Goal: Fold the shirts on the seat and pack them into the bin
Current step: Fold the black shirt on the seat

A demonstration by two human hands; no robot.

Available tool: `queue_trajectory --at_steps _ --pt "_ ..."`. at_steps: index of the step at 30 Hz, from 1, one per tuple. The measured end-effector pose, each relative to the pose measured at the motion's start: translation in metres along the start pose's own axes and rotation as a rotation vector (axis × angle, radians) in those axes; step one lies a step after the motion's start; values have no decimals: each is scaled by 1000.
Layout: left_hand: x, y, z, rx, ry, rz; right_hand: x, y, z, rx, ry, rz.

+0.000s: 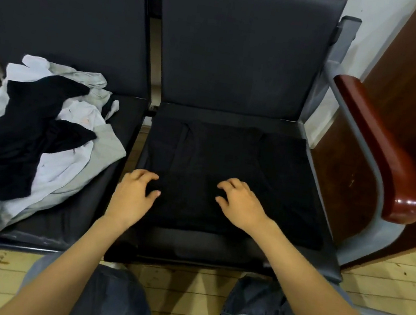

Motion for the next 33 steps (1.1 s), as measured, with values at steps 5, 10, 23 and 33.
queue_trajectory --at_steps 5,10,23,33 --pt "21 14 -4 172 12 -299 64 24 -99 148 -188 23" --pt "34 14 -6 158 -83 -420 80 51 -164 246 -51 128" --pt "33 5 -19 237 -374 -21 121 79 -253 -212 69 -6" --pt "-33 -6 -20 -49 -146 552 74 4 -241 -400 186 -721"
Point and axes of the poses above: each hand's wrist, its own z-axis away from the middle knuckle, its own y-axis out of the palm, x = y × z, the point moved 1 cm from there along -z, towards the middle knuckle, and after that the axes turned 14 degrees about -z, right-handed, at the moved point
